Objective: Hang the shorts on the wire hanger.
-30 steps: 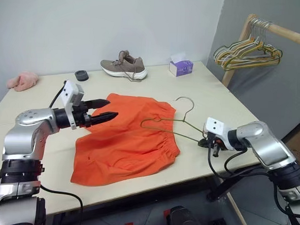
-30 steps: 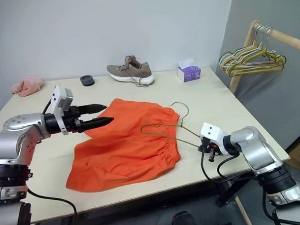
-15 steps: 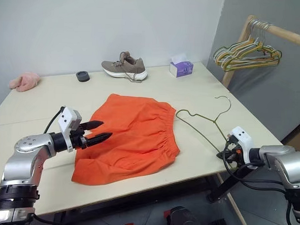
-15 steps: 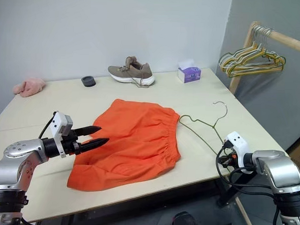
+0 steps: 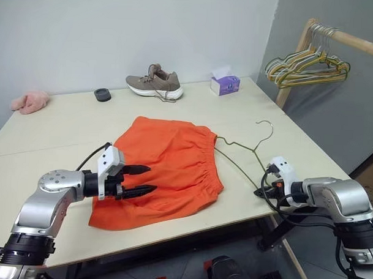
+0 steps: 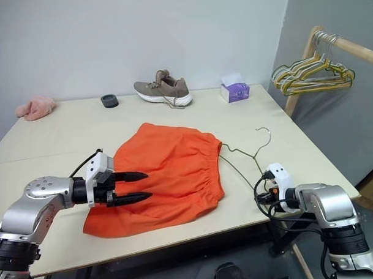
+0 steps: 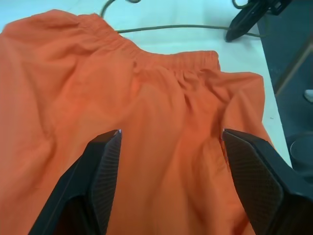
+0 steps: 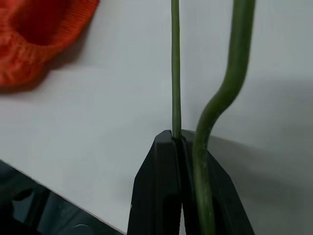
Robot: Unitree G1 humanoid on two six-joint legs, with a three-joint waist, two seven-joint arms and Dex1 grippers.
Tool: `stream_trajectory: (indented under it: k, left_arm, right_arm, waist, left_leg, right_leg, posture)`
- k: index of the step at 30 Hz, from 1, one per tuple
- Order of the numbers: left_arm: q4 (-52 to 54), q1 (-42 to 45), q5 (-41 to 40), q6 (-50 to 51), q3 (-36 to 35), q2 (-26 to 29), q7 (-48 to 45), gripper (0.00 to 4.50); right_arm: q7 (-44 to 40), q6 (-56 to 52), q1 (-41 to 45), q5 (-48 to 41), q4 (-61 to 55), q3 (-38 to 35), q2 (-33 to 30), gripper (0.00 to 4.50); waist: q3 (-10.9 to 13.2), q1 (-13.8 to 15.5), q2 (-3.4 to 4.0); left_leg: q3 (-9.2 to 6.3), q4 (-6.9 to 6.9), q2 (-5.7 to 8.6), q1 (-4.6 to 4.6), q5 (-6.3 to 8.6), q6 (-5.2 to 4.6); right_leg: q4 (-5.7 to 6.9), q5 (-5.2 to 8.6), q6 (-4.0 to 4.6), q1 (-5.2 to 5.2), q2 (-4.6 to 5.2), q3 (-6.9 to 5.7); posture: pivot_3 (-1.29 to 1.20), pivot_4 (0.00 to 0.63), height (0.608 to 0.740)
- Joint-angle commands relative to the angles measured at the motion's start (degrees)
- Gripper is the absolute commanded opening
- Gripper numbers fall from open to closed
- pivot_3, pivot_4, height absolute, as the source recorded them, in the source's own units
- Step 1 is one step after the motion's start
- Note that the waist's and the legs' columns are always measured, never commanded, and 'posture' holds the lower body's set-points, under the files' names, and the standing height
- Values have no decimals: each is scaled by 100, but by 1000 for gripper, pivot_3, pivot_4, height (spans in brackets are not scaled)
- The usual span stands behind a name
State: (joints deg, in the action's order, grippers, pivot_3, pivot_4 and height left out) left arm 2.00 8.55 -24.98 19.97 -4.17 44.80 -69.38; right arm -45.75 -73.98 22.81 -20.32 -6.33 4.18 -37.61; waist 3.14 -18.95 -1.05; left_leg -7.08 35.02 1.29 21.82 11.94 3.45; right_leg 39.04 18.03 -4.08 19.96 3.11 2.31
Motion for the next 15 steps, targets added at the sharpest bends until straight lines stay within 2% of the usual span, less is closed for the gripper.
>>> stream_trajectory:
  k: [1, 7, 15]
  left_arm:
    - [220, 16, -8, -1, -13, 50, 30, 3454]
    - [322, 2, -29, 27, -1, 4, 103, 3454]
    - [262, 188, 32, -36, 104, -47, 152, 3454]
  right_arm:
    - [-146, -179, 267, -312, -142, -52, -156, 0]
    - [-653, -124, 415, -667, -280, 265, -721, 0]
    - [-389, -170, 881, -535, 460, 830, -431, 0]
  waist:
    - [0, 9, 0]
    - [2, 42, 3]
    - [2, 38, 2]
  left_leg:
    - [-1, 0, 0, 1, 0, 0]
    - [3, -1, 0, 4, 1, 0]
    - [2, -1, 0, 1, 0, -1]
  right_leg:
    - [-1, 0, 0, 1, 0, -1]
    - [-5, 1, 0, 2, 2, 1]
    - [-2, 0, 0, 2, -4, -1]
  posture:
    - [-306, 0, 740]
    - [-307, 0, 740]
    - [-292, 0, 740]
